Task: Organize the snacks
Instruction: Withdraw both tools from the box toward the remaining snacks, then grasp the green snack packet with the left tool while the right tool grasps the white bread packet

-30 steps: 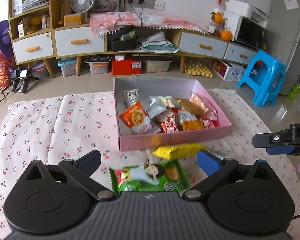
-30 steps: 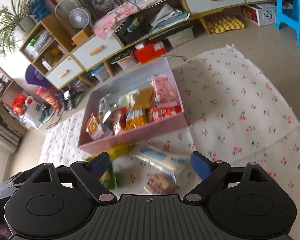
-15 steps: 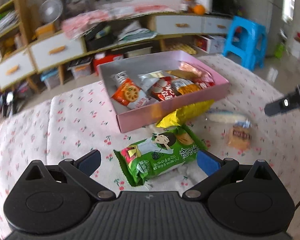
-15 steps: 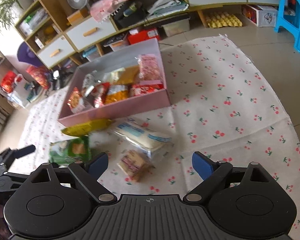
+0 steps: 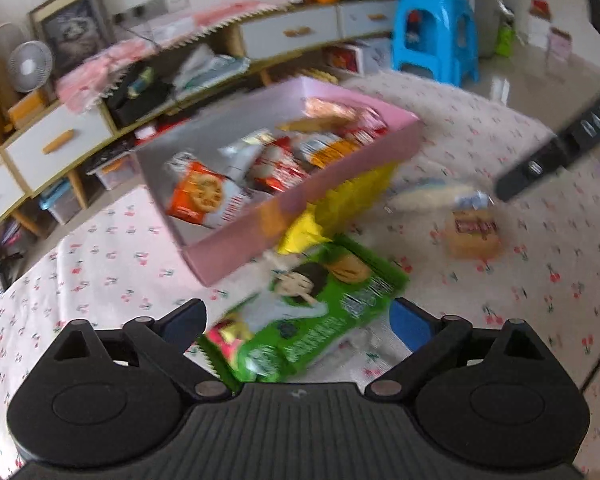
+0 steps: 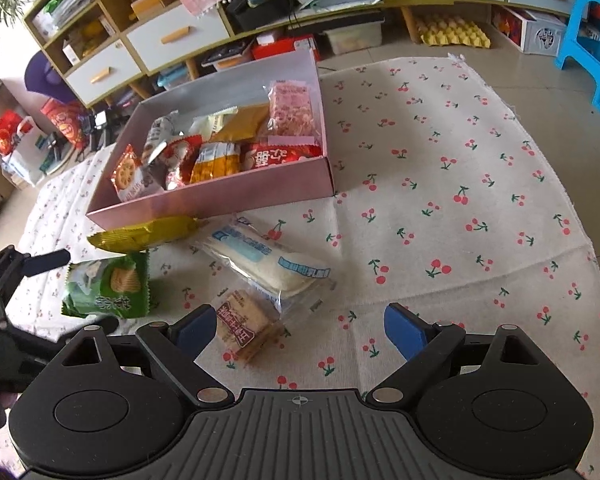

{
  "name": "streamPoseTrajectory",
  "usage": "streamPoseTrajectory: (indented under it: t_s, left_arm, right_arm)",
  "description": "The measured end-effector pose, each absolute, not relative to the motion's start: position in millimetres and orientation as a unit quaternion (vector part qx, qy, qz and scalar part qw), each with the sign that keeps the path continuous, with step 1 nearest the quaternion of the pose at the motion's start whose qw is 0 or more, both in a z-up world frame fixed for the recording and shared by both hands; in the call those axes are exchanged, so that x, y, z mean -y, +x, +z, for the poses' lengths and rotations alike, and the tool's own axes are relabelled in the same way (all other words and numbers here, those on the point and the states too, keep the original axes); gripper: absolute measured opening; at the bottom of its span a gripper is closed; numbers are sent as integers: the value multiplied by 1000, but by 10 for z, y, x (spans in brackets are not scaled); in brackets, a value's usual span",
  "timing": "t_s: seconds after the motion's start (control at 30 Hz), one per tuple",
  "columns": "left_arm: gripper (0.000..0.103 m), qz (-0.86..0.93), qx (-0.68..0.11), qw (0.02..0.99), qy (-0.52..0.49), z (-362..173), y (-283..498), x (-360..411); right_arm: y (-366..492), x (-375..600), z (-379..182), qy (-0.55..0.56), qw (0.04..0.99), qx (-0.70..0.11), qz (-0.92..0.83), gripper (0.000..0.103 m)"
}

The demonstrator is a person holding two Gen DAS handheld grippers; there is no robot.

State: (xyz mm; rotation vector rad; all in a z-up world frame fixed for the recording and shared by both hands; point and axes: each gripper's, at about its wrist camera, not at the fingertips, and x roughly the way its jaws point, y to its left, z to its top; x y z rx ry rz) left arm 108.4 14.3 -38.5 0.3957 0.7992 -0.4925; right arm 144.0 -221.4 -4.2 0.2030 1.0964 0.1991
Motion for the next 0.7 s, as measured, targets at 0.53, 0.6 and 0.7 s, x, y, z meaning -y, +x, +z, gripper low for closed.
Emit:
streamPoseTrajectory:
  t_s: [0.53, 0.6, 0.7]
  left_arm:
    - [92, -280, -422, 841, 192, -230, 853, -211]
    - [92, -269, -419, 847, 186, -254, 892, -199]
    - [89, -251, -411, 852, 206, -333, 944, -135]
  right_arm:
    - [1735, 2109, -267, 117, 835, -531, 86, 93]
    - [1757, 2078, -293, 116, 834, -532, 87, 93]
    - [1775, 2015, -314, 104, 837, -530, 88, 93]
